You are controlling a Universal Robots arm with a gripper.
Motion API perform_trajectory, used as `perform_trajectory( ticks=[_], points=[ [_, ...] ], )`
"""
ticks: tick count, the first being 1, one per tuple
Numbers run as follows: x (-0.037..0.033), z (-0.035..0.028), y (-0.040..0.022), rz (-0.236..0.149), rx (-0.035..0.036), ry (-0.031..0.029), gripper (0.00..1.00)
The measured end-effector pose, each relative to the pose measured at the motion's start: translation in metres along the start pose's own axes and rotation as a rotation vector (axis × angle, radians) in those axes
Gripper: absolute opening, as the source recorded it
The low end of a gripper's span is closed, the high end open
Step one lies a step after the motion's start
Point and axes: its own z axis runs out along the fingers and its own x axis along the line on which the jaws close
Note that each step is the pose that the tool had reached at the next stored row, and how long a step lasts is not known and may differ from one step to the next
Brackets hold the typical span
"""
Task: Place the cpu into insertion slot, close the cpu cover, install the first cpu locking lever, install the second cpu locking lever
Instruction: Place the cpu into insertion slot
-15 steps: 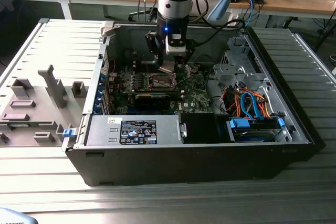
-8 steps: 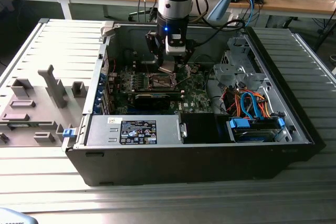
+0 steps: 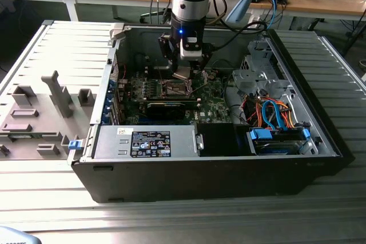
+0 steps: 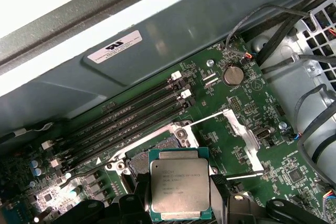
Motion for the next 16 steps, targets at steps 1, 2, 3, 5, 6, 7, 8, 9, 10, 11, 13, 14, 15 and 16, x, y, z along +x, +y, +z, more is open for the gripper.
perform_trajectory(
  ticks=[1,2,3,5,6,7,8,9,10,11,13,14,15,16],
  points=[
    [0.0,0.0,0.0,0.001,0.0001,-0.0001,0.55],
    [0.0,0.0,0.0,0.001,0.0001,-0.0001,0.55],
    [0.0,0.0001,0.0,0.002,0.0004,-0.0003,0.55],
    [0.0,0.0001,0.0,0.004,0.0007,-0.0006,0.55],
    [0.0,0.0001,0.0,0.005,0.0008,-0.0007,0.55],
    [0.0,0.0001,0.0,0.006,0.0009,-0.0008,0.55],
    [0.0,0.0002,0.0,0.007,0.0011,-0.0009,0.55],
    [0.0,0.0002,0.0,0.007,0.0012,-0.001,0.55],
    [0.0,0.0002,0.0,0.008,0.0013,-0.0011,0.55],
    [0.0,0.0002,0.0,0.009,0.0014,-0.0011,0.55],
    [0.0,0.0003,0.0,0.01,0.0015,-0.0013,0.55],
    [0.0,0.0003,0.0,0.01,0.0016,-0.0014,0.55],
    [0.0,0.0003,0.0,0.012,0.0017,-0.0015,0.55],
    [0.0,0.0004,0.0,0.012,0.0018,-0.0016,0.55]
  ],
)
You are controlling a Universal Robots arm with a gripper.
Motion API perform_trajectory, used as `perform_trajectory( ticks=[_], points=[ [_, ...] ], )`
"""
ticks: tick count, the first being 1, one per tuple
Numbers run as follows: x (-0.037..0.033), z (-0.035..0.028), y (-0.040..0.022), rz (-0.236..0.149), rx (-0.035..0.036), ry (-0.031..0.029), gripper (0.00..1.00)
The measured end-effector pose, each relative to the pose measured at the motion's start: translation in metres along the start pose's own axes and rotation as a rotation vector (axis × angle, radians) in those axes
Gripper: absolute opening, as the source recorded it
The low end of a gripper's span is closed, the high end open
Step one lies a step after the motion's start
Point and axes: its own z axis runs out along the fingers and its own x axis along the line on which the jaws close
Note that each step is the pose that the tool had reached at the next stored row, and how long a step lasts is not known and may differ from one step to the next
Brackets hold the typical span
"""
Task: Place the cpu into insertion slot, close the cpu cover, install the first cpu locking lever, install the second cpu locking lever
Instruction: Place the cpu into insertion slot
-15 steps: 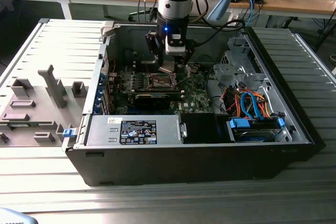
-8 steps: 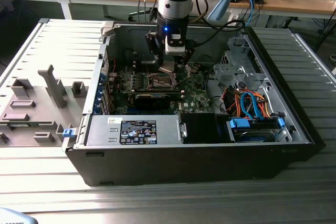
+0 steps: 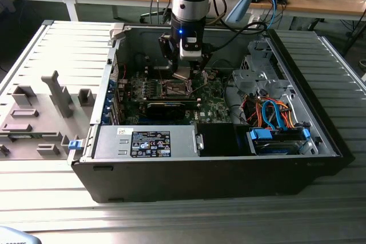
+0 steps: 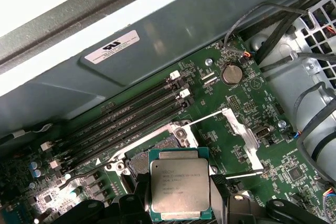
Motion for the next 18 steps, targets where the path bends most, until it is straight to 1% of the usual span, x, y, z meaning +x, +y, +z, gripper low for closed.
perform_trajectory(
  ticks=[18],
  points=[
    [0.0,0.0003,0.0,0.011,0.0009,-0.0011,0.55]
  ],
)
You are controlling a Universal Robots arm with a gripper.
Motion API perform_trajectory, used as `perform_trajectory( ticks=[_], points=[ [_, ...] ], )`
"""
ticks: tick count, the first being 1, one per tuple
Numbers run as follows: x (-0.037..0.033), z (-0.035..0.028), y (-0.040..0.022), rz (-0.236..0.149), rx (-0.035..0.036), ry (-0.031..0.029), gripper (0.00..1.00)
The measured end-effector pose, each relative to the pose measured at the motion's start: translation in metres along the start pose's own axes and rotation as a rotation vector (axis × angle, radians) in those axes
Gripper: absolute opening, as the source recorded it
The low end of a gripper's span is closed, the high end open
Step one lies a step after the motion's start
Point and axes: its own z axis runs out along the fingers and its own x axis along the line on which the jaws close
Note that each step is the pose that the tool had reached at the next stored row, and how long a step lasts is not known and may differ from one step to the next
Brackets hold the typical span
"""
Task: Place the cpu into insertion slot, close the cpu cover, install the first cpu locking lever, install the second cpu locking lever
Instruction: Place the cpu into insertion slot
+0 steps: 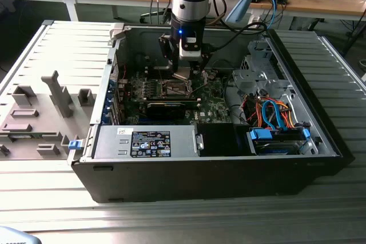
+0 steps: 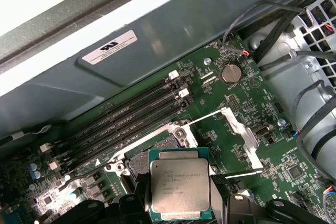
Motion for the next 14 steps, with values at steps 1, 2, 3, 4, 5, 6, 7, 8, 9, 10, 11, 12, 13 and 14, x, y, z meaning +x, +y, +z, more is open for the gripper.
perform_trajectory(
  ticks=[1,2,3,4,5,6,7,8,9,10,11,12,13,14],
  points=[
    [0.0,0.0,0.0,0.001,0.0,0.0,0.55],
    [0.0,0.0,0.0,0.001,0.0,-0.0001,0.55],
    [0.0,0.0001,0.0,0.002,0.0,-0.0001,0.55],
    [0.0,0.0001,0.0,0.003,0.0,-0.0001,0.55],
    [0.0,0.0001,0.0,0.004,0.0,-0.0002,0.55],
    [0.0,0.0001,0.0,0.005,0.0,-0.0002,0.55],
    [0.0,0.0001,0.0,0.005,0.0,-0.0003,0.55],
    [0.0,0.0002,0.0,0.006,0.0,-0.0003,0.55],
    [0.0,0.0002,0.0,0.007,0.0,-0.0004,0.55],
    [0.0,0.0002,0.0,0.009,0.0,-0.0004,0.55],
    [0.0,0.0002,0.0,0.009,0.0,-0.0005,0.55],
    [0.0,0.0003,0.0,0.01,0.0,-0.0005,0.55],
    [0.0,0.0003,0.0,0.011,0.0,-0.0005,0.55],
    [0.0,0.0003,0.0,0.011,0.0,-0.0005,0.55]
  ],
)
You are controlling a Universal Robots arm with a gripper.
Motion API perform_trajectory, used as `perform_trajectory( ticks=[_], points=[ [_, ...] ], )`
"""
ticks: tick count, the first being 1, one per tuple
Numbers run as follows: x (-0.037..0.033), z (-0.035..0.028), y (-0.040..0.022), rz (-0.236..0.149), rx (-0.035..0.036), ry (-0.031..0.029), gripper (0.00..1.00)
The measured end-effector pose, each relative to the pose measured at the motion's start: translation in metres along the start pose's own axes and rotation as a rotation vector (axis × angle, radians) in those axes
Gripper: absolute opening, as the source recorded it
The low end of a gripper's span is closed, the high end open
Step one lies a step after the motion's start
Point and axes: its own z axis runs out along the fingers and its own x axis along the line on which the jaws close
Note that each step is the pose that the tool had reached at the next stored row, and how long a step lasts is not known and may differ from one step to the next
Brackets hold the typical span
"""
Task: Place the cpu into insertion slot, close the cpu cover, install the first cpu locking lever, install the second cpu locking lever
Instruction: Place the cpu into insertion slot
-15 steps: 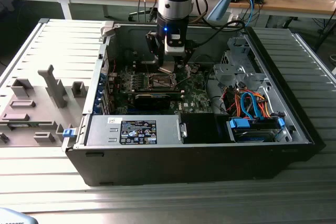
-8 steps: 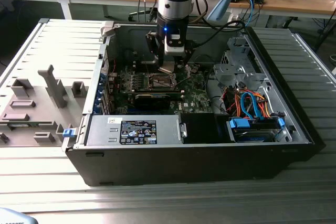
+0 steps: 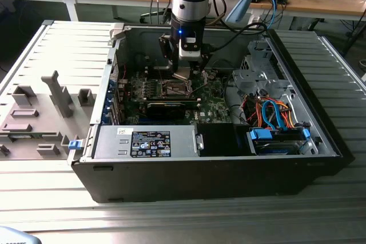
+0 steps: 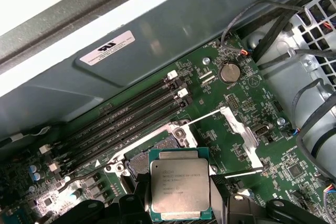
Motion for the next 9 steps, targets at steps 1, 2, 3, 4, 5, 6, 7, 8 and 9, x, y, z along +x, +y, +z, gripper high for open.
perform_trajectory(
  ticks=[1,2,3,4,5,6,7,8,9],
  points=[
    [0.0,0.0,0.0,0.001,0.0001,-0.0001,0.55],
    [0.0,0.0,0.0,0.001,0.0001,-0.0001,0.55],
    [0.0,0.0,0.0,0.002,0.0,-0.0001,0.55],
    [0.0,0.0,0.0,0.003,0.0001,-0.0001,0.55],
    [0.0,0.0001,0.0,0.003,0.0,-0.0001,0.55],
    [0.0,0.0001,0.0,0.004,0.0,-0.0002,0.55],
    [0.0,0.0001,0.0,0.004,0.0,-0.0002,0.55],
    [0.0,0.0001,0.0,0.005,0.0001,-0.0003,0.55],
    [0.0,0.0002,0.0,0.006,0.0,-0.0003,0.55]
  ],
)
